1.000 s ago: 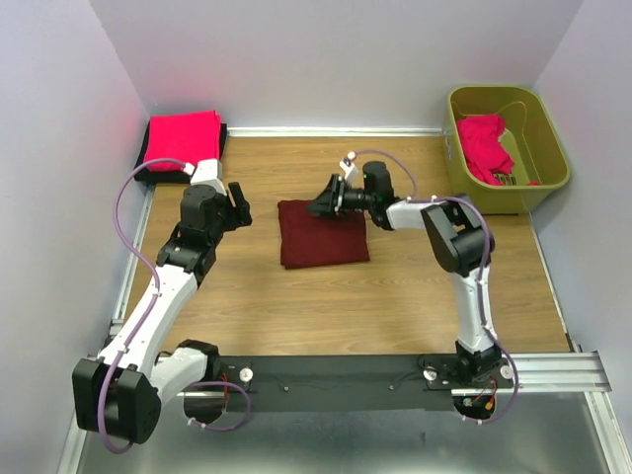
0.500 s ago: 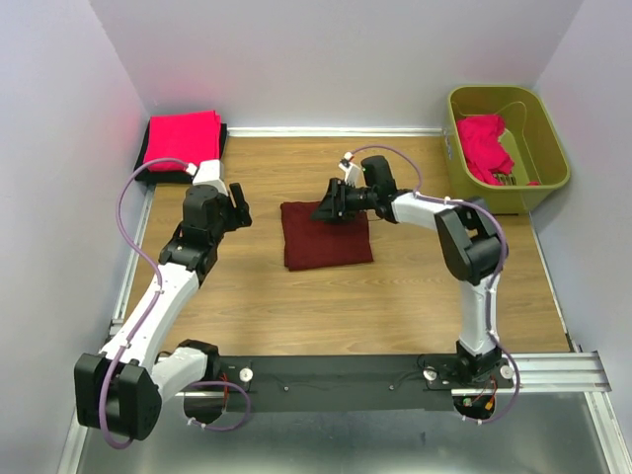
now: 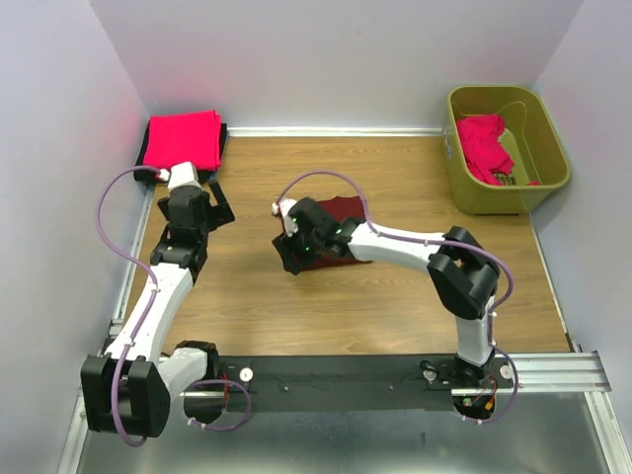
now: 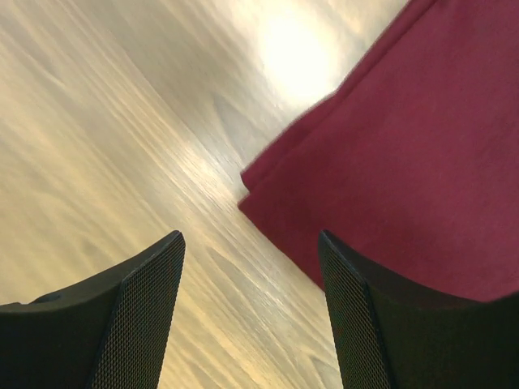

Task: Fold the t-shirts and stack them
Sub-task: Fold the tshirt, then neatly place the folded tshirt to the corner

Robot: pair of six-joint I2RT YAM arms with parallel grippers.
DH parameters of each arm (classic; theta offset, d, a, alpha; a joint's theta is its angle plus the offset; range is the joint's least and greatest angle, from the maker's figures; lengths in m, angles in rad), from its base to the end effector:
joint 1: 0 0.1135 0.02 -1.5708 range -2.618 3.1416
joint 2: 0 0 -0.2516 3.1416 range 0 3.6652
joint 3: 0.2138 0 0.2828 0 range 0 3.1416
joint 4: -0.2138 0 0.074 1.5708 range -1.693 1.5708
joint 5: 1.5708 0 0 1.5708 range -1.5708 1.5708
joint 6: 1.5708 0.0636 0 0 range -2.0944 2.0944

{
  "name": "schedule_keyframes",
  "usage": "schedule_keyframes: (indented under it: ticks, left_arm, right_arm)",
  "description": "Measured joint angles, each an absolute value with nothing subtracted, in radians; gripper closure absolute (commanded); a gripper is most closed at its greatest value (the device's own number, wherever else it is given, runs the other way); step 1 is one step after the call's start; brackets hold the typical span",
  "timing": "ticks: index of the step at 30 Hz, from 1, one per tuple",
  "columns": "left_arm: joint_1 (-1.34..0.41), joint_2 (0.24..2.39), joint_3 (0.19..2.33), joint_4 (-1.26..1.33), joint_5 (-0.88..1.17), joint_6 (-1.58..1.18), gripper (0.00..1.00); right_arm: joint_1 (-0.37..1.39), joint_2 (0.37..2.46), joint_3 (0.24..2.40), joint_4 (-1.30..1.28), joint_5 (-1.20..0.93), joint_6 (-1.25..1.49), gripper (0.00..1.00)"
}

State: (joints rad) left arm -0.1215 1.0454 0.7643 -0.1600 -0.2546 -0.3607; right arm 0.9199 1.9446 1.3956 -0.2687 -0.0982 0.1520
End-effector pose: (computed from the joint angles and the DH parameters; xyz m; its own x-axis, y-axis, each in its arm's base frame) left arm 0.2983 -0.0203 0.2543 -0.3581 -0.3004 -0.8840 -0.2513 0.9429 -0.2185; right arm 0.2815 0.3799 0.1545 -0.5630 -0.4905 -0.6652 -0.7558 0.6312 0.1743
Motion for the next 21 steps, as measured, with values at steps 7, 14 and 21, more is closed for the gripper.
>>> schedule_keyframes:
  ticks: [7, 14, 21]
  left_arm:
    - [0.024, 1.069, 0.755, -0.160, -0.234, -0.393, 0.02]
    - [0.031, 1.107, 0.755, -0.162, -0.208, -0.413, 0.05]
    - [0.031, 1.141, 0.755, -0.167, -0.171, -0.416, 0.11]
  right_arm:
    - [1.021, 2.038, 1.500, -0.363, 0.141, 0.094, 0.28]
    - [1.050, 2.128, 1.558, -0.377, 0.266, 0.050, 0.32]
    - [1.077, 2.152, 1.572, -0.387, 0.339, 0.022, 0.62]
